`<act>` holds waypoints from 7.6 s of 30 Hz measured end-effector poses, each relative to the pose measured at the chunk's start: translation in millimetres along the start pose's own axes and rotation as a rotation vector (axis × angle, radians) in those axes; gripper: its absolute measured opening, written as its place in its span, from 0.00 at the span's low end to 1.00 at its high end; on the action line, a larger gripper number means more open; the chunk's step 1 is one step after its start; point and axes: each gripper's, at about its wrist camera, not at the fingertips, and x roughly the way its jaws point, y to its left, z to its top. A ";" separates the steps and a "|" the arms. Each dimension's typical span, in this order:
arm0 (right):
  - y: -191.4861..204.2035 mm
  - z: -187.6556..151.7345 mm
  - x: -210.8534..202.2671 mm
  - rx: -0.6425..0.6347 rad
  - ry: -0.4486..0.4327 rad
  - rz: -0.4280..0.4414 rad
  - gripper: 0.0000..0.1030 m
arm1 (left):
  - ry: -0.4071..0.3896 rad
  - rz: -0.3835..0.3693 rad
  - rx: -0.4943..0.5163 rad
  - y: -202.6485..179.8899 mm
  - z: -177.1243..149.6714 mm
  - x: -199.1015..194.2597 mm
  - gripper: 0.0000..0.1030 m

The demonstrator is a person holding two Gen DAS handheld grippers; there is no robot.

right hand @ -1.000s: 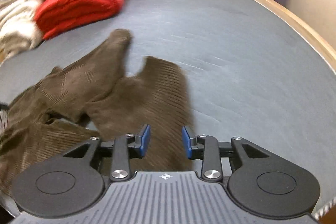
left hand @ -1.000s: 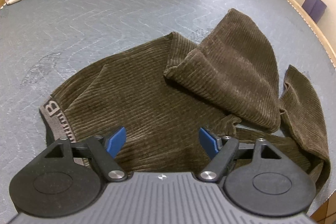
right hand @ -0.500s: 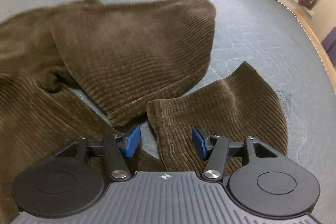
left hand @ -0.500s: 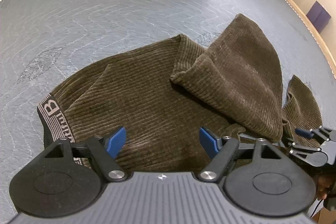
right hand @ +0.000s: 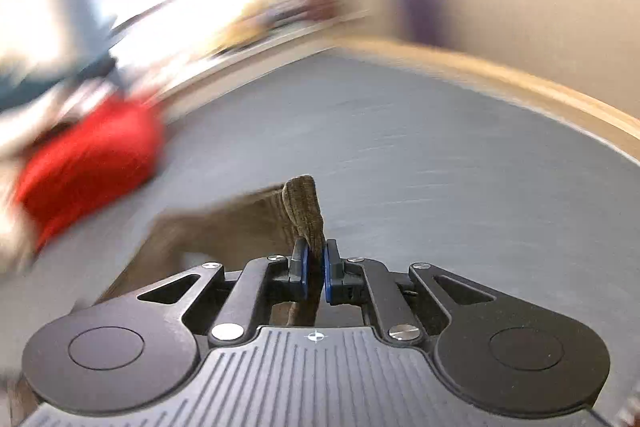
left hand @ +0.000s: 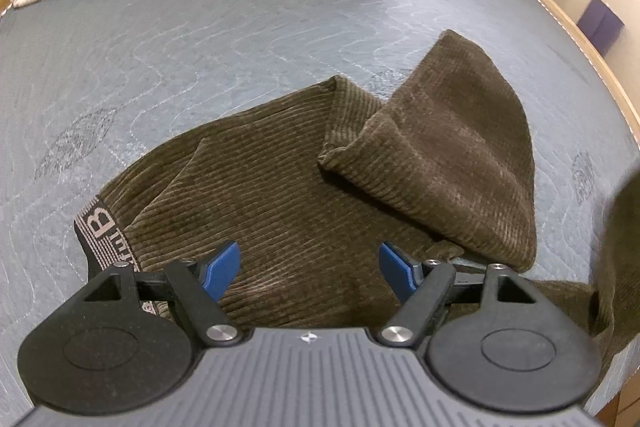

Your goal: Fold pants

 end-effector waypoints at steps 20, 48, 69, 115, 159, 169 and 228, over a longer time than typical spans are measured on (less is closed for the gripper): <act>-149.4 -14.5 -17.9 0.160 0.033 -0.554 0.20 | 0.018 0.025 0.067 -26.3 -3.2 11.5 0.80; -49.9 2.1 151.1 -0.026 -0.011 -0.345 0.12 | 0.038 0.008 0.074 -33.8 22.0 43.3 0.80; -196.8 -23.3 58.7 0.224 0.158 -0.616 0.47 | -0.001 -0.030 0.131 -50.5 2.8 13.1 0.81; 210.6 -151.9 219.0 0.006 0.493 0.265 0.46 | 0.017 -0.155 0.034 -85.5 17.9 48.3 0.06; 322.3 -215.4 158.0 -0.447 0.572 0.557 0.30 | -0.047 -0.096 -0.057 -15.8 61.4 64.2 0.67; 318.2 -175.6 172.5 -0.199 0.506 0.500 0.31 | -0.078 -0.139 0.589 -109.5 16.2 77.0 0.67; 257.1 -84.5 167.7 0.318 0.323 0.932 0.05 | -0.211 -0.938 -0.357 -12.3 84.5 72.0 0.41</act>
